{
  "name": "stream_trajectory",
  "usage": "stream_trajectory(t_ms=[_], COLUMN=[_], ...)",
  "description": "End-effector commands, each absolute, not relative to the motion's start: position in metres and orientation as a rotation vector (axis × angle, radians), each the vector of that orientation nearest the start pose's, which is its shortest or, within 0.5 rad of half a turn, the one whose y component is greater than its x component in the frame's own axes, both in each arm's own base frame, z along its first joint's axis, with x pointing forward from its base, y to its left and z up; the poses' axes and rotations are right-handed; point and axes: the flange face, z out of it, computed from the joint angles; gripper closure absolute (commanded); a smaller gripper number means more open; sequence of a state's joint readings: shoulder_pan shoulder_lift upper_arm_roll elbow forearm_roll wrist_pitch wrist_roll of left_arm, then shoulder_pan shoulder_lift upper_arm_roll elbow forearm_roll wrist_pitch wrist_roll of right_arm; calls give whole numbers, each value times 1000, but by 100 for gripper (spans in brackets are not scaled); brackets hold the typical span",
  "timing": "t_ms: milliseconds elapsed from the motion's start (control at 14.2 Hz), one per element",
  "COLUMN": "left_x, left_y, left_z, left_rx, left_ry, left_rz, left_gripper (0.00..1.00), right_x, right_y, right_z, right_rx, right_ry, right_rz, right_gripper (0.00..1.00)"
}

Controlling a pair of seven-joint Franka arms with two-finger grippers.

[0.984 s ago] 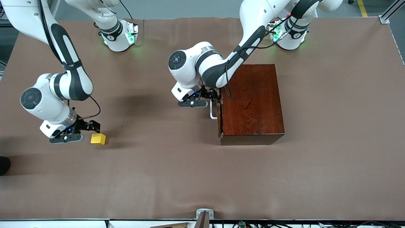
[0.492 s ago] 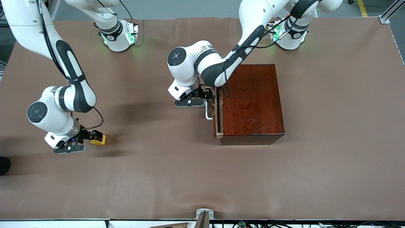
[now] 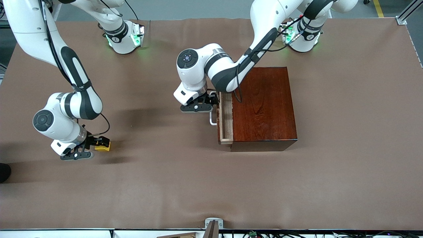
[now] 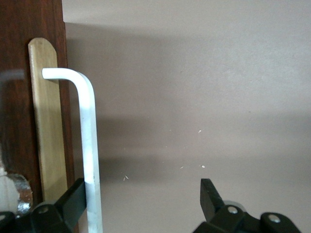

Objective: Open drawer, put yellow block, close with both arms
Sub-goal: 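Pull the drawer open with the left gripper while the right gripper lifts the cube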

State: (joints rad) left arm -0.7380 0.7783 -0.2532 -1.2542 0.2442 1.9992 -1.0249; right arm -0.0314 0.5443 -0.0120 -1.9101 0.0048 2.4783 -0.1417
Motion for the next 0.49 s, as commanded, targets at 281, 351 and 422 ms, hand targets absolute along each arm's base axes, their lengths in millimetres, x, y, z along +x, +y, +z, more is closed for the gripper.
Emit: stream_trajectory(t_ms=[281, 351, 422], left_x=[461, 461, 458], left_y=[-608, -610, -614], left_z=[310, 312, 312], left_rx=[-3252, -3263, -3276], left_ry=[-56, -53, -47], left_rz=[-76, -85, -87], left_gripper=[0, 0, 0], right_x=[631, 631, 631], right_y=[-31, -31, -32], right_z=[197, 197, 196], right_rx=[-3143, -3143, -3143], right_ry=[-125, -125, -123], right_rz=[-4, -4, -2], right_gripper=[10, 22, 36])
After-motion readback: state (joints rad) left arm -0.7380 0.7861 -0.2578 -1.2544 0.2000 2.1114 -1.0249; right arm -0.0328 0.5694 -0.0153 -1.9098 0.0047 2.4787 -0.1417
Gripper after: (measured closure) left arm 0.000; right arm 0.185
